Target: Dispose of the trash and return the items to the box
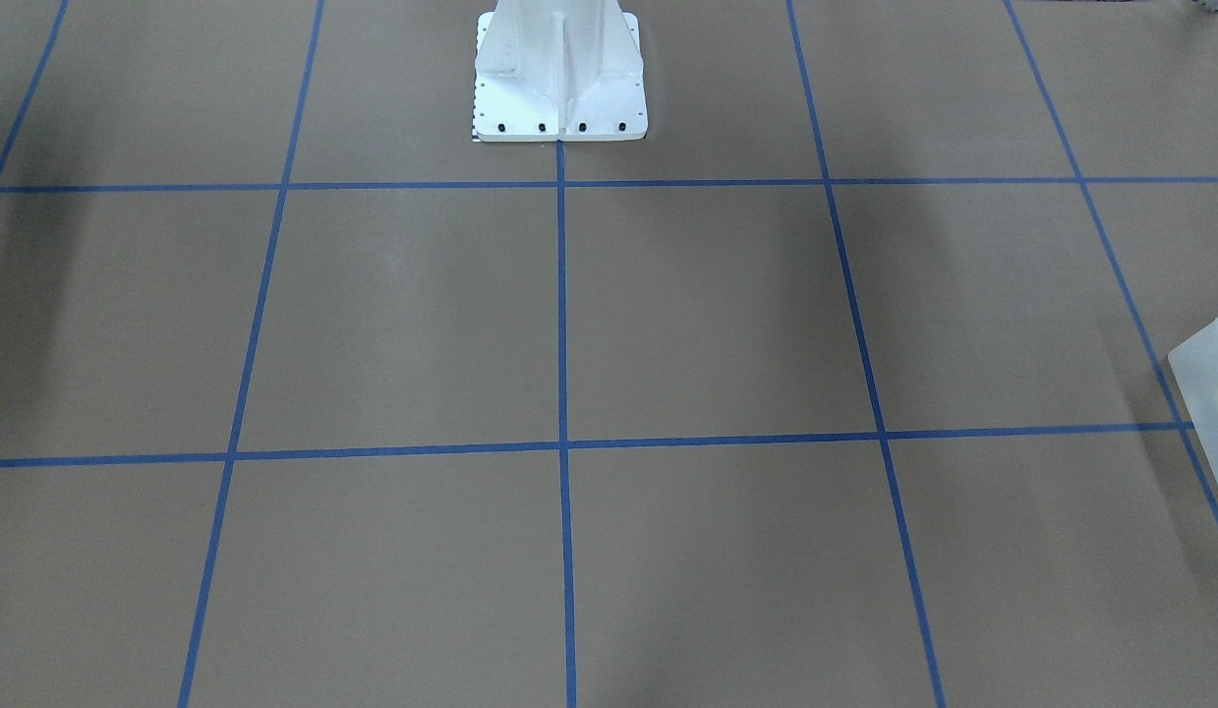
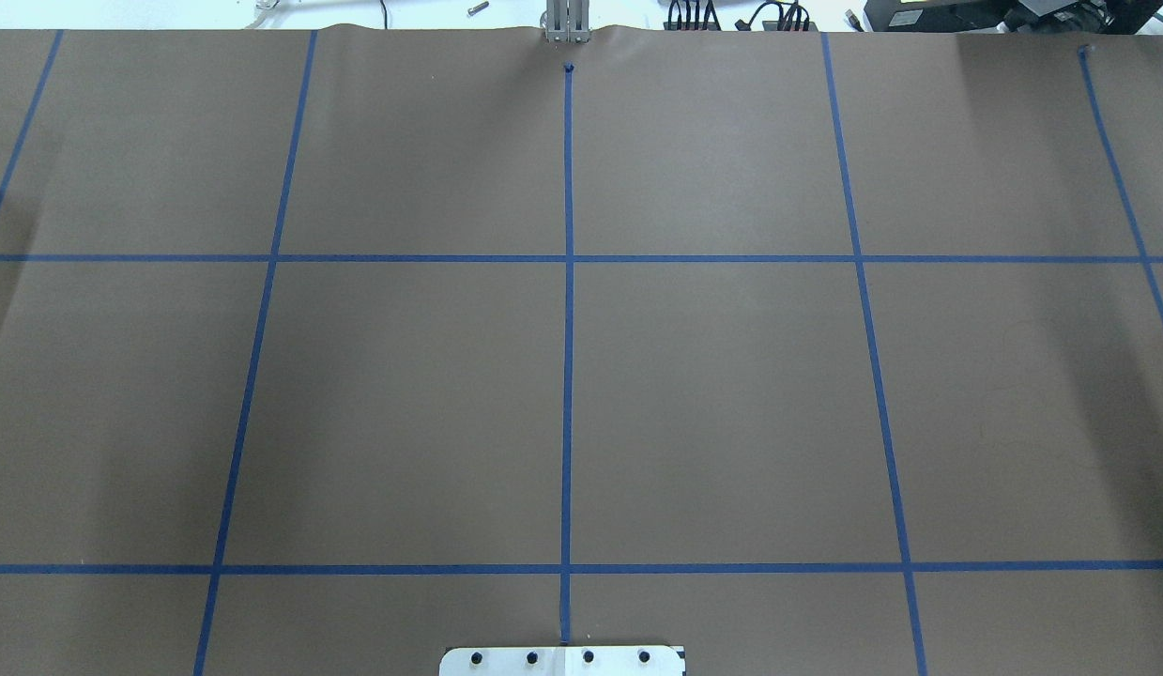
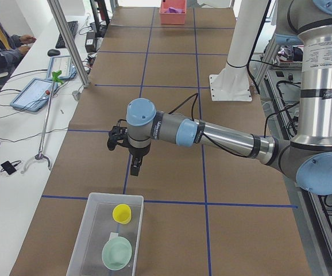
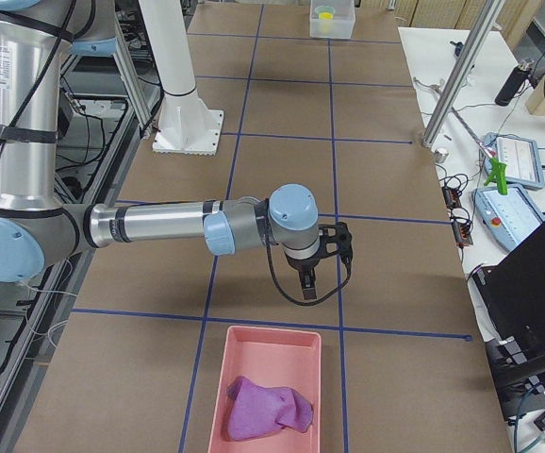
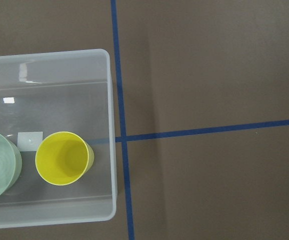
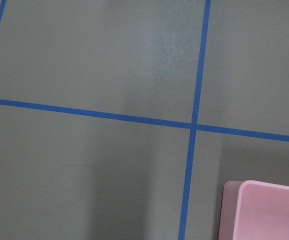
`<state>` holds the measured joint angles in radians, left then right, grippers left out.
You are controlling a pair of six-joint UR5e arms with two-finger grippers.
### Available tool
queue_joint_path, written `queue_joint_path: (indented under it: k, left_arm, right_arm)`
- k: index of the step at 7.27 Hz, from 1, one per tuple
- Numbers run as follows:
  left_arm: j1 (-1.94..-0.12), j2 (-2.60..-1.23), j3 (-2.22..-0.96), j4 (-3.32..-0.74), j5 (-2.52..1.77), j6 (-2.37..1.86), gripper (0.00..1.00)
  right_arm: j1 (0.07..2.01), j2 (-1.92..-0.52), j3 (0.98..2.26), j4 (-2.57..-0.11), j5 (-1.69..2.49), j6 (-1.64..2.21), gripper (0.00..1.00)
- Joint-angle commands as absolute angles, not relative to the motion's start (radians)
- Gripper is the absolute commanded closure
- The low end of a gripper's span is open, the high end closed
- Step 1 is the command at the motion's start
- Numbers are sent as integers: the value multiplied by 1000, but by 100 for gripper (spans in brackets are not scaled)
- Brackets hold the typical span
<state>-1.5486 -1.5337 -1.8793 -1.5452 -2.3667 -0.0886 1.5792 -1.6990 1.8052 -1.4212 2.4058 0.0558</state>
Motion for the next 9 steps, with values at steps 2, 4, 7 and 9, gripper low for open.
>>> queue_joint_path:
  k: [2,4,7,9]
  left_arm:
    - [-1542,-1490,-1927,-1540,-2321,16,2]
    - [-1554,-1525,-1924,-1513,-2319,72,2]
    - [-1557,-1514,-1949,-1500,-2326,69,2]
    - [-1560,-1516,-1967,-1442,-2319,69,2]
  right_arm:
    - [1542,-1686,1836,-1465,2334,54,0]
    - [1549,-1724,1865,-1465,2358,54,0]
    - [1549,-1791,1887,-1444,2368,54,0]
    - [1552,-1802,1882,-1456,2454,63,0]
